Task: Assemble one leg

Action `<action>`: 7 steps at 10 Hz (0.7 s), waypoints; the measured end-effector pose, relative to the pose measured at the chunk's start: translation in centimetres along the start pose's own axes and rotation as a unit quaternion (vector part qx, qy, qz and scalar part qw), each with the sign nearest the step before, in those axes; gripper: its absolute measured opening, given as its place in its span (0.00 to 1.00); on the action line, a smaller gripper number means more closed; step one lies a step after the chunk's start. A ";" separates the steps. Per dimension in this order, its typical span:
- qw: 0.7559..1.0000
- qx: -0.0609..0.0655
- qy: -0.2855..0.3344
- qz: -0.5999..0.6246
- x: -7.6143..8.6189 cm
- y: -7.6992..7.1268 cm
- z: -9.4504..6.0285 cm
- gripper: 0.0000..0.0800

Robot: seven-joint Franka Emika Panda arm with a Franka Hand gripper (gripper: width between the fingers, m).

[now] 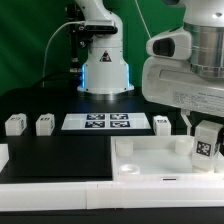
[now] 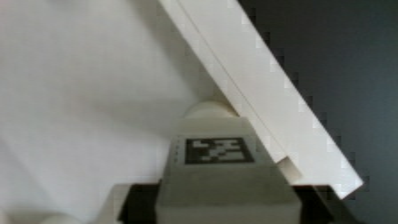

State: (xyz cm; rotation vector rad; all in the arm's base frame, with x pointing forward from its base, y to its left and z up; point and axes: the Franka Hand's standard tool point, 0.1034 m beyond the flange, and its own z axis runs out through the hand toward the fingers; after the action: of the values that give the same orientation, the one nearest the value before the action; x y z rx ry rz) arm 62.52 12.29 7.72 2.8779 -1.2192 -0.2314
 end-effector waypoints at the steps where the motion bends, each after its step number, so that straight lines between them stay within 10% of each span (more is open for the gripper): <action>1: 0.999 0.000 0.000 0.048 -0.2 -0.1 0.0 0.37; 6: 0.987 0.003 -0.003 0.159 -0.4 -0.3 0.1 0.37; 7: 0.987 0.003 -0.003 0.158 -0.4 -0.3 0.1 0.64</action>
Offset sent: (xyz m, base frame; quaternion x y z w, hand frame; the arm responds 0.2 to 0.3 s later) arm 0.0001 -0.0034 0.0003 0.0025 -0.0082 0.2462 0.9692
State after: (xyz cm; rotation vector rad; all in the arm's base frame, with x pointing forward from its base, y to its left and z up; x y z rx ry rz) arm 62.45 12.85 7.67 2.6343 -1.6522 -0.2317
